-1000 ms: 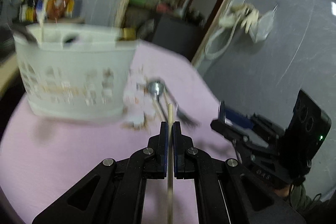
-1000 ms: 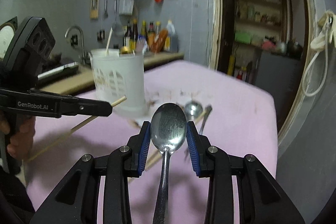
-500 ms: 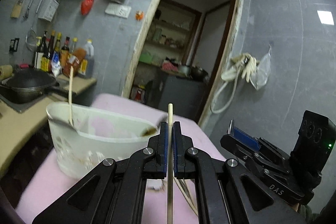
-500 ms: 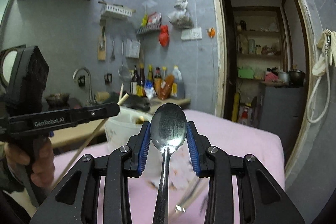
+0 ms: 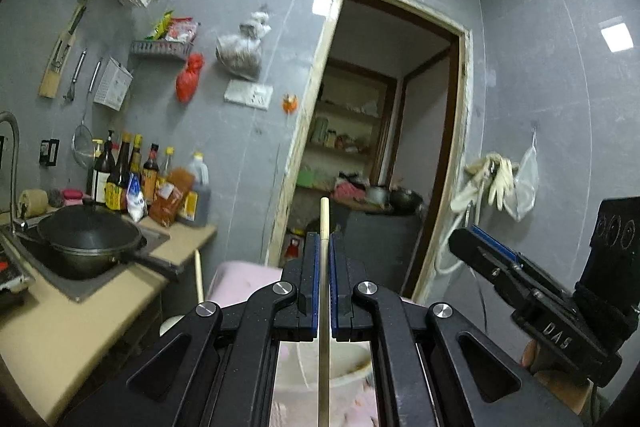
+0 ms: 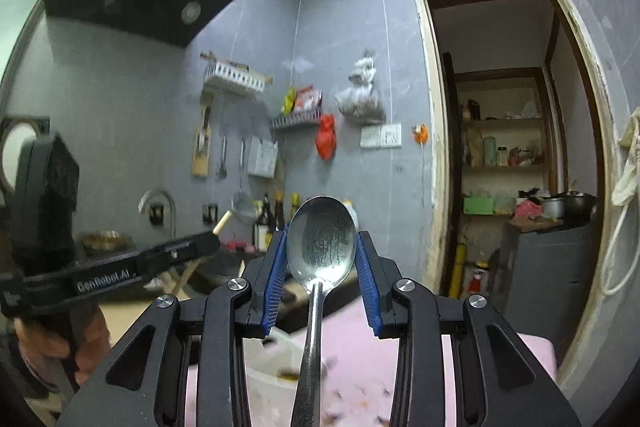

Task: Organize utensils
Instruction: 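Lift the steel spoon with the right gripper while the left gripper carries the chopstick over the caddy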

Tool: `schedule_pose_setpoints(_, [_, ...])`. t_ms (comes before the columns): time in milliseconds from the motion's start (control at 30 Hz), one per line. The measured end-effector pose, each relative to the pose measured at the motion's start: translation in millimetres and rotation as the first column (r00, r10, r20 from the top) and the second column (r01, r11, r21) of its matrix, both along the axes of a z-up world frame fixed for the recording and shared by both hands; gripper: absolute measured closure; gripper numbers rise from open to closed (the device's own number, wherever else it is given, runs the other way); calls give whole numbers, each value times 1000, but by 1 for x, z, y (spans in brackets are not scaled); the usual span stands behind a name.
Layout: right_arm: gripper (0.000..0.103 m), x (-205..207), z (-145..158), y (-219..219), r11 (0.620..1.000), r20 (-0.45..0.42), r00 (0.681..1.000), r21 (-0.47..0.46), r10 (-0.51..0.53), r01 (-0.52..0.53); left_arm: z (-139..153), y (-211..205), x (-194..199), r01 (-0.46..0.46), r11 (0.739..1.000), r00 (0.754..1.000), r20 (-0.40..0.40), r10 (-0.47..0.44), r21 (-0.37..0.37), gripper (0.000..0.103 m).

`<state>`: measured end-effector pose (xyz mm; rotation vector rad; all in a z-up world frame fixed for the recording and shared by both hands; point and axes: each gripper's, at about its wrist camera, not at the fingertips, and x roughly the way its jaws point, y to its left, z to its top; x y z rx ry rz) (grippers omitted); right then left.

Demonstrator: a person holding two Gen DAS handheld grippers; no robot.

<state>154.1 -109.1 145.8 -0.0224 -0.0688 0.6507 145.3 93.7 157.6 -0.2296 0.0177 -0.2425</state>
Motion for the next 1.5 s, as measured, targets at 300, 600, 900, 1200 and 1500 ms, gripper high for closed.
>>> schedule_pose_setpoints(300, [72, 47, 4, 16, 966, -32, 994, 238, 108, -98, 8, 79, 47, -30, 976, 998, 42, 40, -216, 101])
schedule_pose_setpoints(600, [72, 65, -14, 30, 954, -74, 995, 297, 63, -39, 7, 125, 50, -48, 940, 995, 63, 73, -338, 101])
schedule_pose_setpoints(900, [72, 70, -24, 39, 964, -92, 995, 265, 25, 0, 7, 149, 55, -3, 905, 998, 54, 28, -425, 101])
schedule_pose_setpoints(1200, [71, 71, -30, 48, 975, -75, 997, 217, -23, 39, 6, 152, 59, 33, 895, 999, 43, -15, -445, 101])
schedule_pose_setpoints(1500, [71, 72, -33, 51, 977, -71, 997, 206, -35, 49, 2, 144, 67, 135, 881, 988, -5, -154, -453, 101])
